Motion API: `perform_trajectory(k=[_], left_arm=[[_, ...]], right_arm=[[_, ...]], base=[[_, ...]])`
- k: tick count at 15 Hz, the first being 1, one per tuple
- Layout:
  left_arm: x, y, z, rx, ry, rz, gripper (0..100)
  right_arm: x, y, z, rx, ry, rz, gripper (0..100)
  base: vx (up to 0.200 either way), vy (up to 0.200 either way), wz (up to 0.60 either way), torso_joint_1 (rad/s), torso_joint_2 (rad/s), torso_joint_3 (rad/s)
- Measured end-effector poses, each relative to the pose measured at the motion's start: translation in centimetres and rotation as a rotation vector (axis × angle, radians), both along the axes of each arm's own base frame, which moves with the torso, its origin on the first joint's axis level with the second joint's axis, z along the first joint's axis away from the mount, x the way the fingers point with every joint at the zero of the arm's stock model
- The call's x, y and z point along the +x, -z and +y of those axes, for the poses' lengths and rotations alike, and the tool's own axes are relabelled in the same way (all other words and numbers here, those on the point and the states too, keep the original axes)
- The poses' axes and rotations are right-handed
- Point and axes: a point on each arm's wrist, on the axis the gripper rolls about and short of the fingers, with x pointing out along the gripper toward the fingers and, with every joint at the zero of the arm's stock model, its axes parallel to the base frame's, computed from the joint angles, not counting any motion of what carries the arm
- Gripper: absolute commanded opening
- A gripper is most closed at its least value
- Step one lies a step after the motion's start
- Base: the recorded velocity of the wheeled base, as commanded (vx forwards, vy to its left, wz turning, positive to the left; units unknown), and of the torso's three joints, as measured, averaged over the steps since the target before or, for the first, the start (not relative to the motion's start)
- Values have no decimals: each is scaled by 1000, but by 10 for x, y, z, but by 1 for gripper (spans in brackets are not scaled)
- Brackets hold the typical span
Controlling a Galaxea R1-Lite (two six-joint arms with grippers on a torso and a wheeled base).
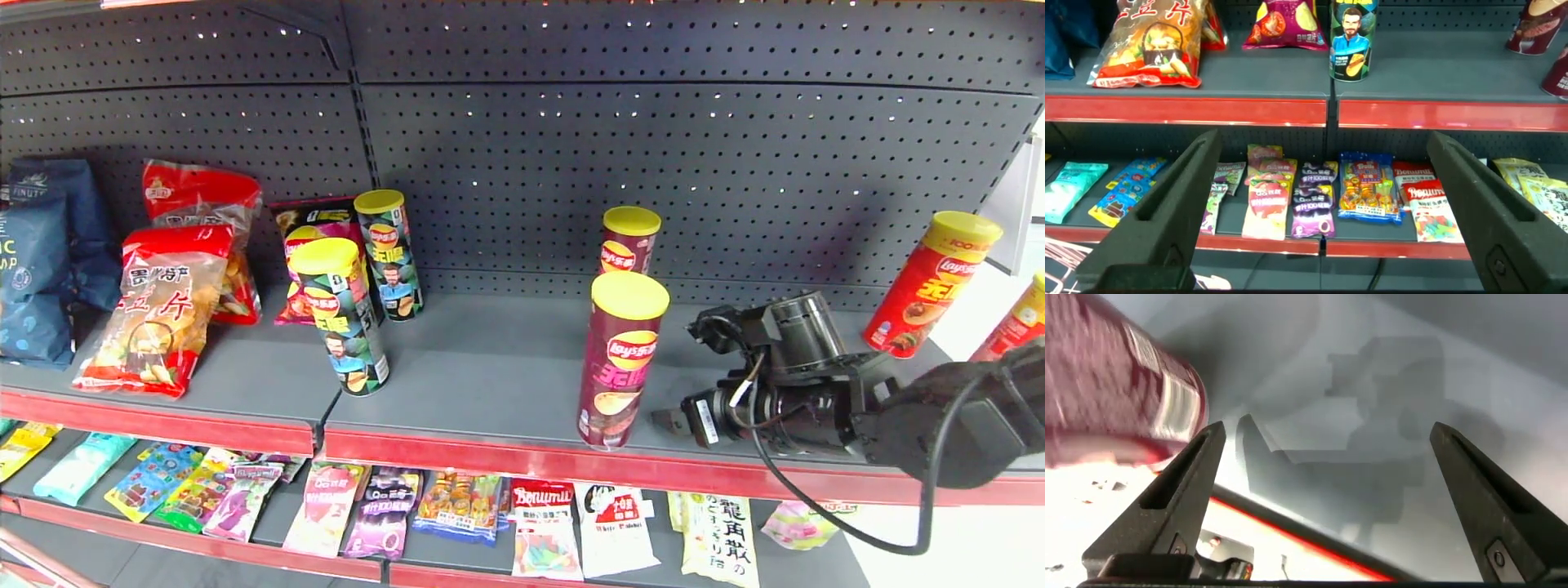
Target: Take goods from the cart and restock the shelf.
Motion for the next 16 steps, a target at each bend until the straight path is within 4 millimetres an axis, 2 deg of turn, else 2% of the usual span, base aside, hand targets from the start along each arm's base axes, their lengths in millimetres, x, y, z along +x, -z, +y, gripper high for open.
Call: perform_trajectory(k=[2, 5, 11, 13, 16], left_arm=[[0, 0, 0, 0, 0, 0, 100], [0, 0, 0, 0, 0, 0, 100], [0, 0, 0, 0, 0, 1, 100], [0, 0, 0, 0, 0, 0, 100], [0, 0, 0, 0, 0, 0, 100]], right_arm=[[-19, -11, -11, 0, 5, -23, 100], [-57, -31, -33, -9, -18, -91, 100], [-157, -58, -98, 7, -74, -303, 100], [-196, -57, -113, 23, -48, -401, 100], [-242, -34, -122, 50, 14, -508, 100]], base=[[0, 0, 0, 0, 0, 0], [0, 0, 0, 0, 0, 0], [0, 0, 0, 0, 0, 0], [0, 0, 0, 0, 0, 0], [0, 0, 0, 0, 0, 0]])
